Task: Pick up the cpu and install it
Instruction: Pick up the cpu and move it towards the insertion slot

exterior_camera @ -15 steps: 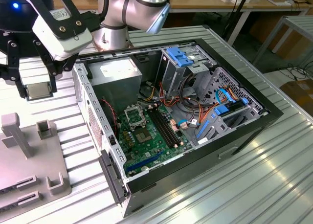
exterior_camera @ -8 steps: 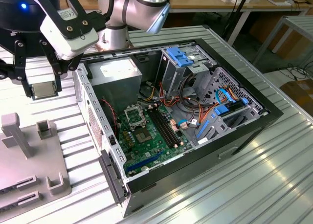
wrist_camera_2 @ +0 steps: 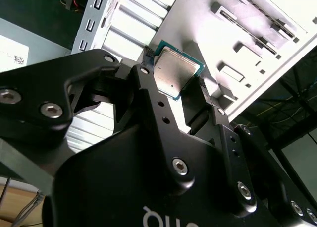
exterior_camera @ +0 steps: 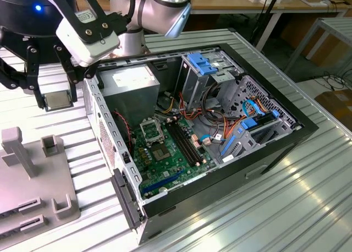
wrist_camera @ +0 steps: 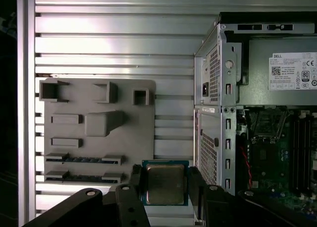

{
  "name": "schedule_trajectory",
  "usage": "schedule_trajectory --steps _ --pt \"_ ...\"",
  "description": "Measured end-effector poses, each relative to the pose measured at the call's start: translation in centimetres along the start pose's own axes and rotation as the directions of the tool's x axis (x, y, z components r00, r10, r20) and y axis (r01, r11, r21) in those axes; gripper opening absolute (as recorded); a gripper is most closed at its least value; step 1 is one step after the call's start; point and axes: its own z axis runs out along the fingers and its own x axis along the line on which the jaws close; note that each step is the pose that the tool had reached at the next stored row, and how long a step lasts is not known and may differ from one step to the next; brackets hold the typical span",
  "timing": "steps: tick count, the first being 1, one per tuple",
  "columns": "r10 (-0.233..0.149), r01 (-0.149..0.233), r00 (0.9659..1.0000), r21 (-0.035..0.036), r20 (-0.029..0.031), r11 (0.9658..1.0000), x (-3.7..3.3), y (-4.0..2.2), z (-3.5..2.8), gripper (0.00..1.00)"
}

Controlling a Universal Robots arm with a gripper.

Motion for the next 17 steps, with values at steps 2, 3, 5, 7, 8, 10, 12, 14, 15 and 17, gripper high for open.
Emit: schedule_trajectory --steps 2,3,5,7,8,10,12,14,15,17 --pt "0.000 0.000 1.0000 -0.0001 0.0002 1.0000 -0.23 0.00 0.01 0.47" --pt "0.000 0.000 1.0000 -0.0001 0.0004 1.0000 -0.34 -0.01 0.01 0.47" --pt "0.000 0.000 1.0000 0.0000 0.0007 1.0000 -0.61 -0.01 0.01 0.47" --pt "0.001 -0.001 1.0000 0.0000 0.0020 1.0000 -1.56 -0.03 0.03 0.47" --pt "0.002 -0.002 1.0000 -0.0001 0.0037 1.0000 -2.33 -0.04 0.06 0.47" --pt "0.003 -0.003 0.9999 0.0001 0.0100 1.0000 -3.61 -0.06 0.14 0.47" --pt "0.003 -0.003 0.9999 0.0001 0.0105 1.0000 -3.78 -0.07 0.14 0.47" --pt "0.004 -0.004 0.9999 0.0001 0.0112 1.0000 -3.98 -0.07 0.16 0.47" --pt "0.004 -0.004 0.9999 0.0001 0.0114 1.0000 -4.09 -0.07 0.16 0.47" --pt "0.004 -0.004 0.9999 0.0001 0.0121 1.0000 -4.36 -0.08 0.18 0.47"
